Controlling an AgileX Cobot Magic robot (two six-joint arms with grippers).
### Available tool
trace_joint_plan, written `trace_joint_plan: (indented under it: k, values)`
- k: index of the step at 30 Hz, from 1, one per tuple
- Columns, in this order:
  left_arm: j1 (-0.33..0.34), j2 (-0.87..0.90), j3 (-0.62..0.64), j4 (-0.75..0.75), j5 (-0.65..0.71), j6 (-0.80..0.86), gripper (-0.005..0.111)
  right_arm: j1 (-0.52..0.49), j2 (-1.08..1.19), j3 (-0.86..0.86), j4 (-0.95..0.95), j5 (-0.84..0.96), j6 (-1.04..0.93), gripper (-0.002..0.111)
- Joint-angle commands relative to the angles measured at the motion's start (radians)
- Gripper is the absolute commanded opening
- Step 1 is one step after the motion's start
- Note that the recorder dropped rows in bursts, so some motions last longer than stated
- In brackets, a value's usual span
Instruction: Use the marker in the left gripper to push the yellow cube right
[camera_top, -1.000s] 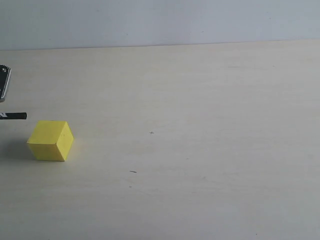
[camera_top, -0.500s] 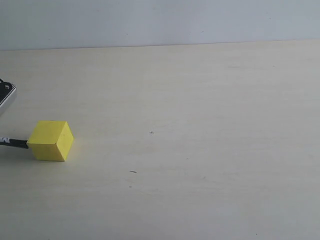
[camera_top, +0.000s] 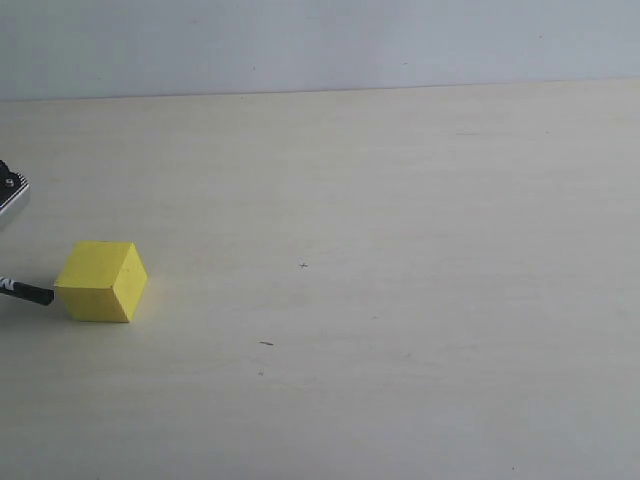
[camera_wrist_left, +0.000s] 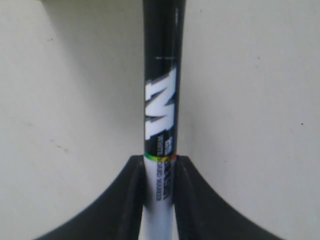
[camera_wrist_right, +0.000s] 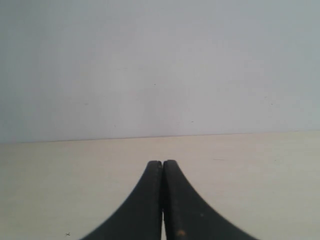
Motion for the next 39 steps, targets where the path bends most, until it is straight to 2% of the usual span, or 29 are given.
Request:
trace_joint_plan:
  k: [1,13,21,25,29,39]
  values:
    - [-0.003,-0.002,0.005,-0.013,-0.003,0.005,0.000,0.001,-0.006,0.004,-0.005,-0.003,-0.003,0.000]
    - [-0.003,0.000,0.005,-0.024,-0.001,0.005,0.000,0.001,-0.006,0.004,-0.005,-0.003,-0.003,0.000]
    - [-0.003,0.008,0.005,-0.047,0.090,-0.008,0.000,0.001,-0.006,0.004,-0.005,-0.003,-0.003,0.000]
    - [-0.001,0.011,0.005,-0.051,0.096,-0.161,0.000,0.001,-0.006,0.004,-0.005,-0.003,-0.003,0.000]
    - [0.011,0.015,0.005,-0.049,0.030,-0.243,0.000,0.001,-0.006,0.004,-0.005,-0.003,-0.003,0.000]
    - [0.016,0.006,0.005,-0.049,0.017,-0.250,0.000,0.001,-0.006,0.004,-0.005,-0.003,-0.003,0.000]
